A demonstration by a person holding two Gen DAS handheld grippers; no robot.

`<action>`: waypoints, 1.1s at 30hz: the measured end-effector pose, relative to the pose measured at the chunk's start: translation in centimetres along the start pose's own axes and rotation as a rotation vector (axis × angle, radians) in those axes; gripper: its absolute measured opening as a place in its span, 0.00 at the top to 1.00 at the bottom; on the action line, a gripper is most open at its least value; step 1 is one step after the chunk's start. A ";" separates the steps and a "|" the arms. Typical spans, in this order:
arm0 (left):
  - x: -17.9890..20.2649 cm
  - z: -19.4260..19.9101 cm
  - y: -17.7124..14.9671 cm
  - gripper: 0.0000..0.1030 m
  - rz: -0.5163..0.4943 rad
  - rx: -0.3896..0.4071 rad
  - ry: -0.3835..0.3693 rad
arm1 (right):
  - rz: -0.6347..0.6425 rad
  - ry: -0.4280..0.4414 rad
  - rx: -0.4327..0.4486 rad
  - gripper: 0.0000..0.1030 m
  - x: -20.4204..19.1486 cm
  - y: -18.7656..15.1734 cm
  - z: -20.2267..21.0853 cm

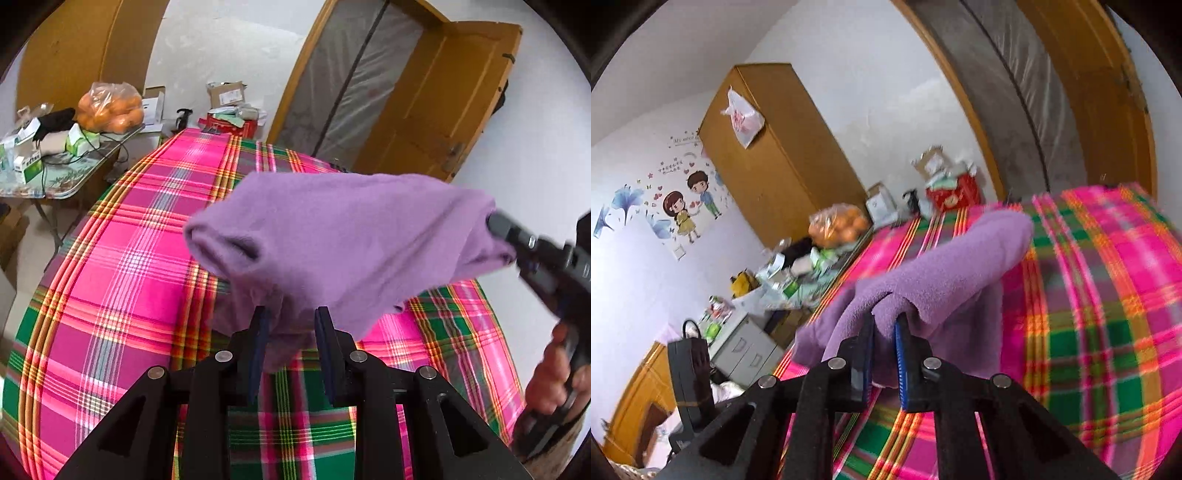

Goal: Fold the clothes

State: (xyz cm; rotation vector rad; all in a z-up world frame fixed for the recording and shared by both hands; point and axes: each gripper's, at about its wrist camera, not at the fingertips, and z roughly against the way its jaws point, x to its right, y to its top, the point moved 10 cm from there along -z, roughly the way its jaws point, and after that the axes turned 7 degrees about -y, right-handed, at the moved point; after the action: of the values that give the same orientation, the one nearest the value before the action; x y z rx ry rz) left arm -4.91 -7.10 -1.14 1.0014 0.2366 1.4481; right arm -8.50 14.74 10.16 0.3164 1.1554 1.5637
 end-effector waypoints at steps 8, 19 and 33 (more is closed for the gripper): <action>-0.4 0.5 0.3 0.74 0.009 0.016 0.007 | 0.167 0.104 -0.044 0.90 -8.0 1.0 -3.0; -2.2 1.1 0.9 0.66 0.069 0.039 0.009 | 0.174 0.289 -0.323 0.88 -13.8 -5.2 -11.5; -6.5 -1.3 2.5 0.61 0.254 0.041 0.043 | 0.078 0.182 -0.272 0.75 -3.4 -4.5 -7.0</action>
State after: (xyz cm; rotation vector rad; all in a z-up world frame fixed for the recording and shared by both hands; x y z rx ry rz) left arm -8.73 -12.79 -3.00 1.0628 0.1746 1.7023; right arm -9.62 7.89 4.47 0.0390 1.0600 1.8233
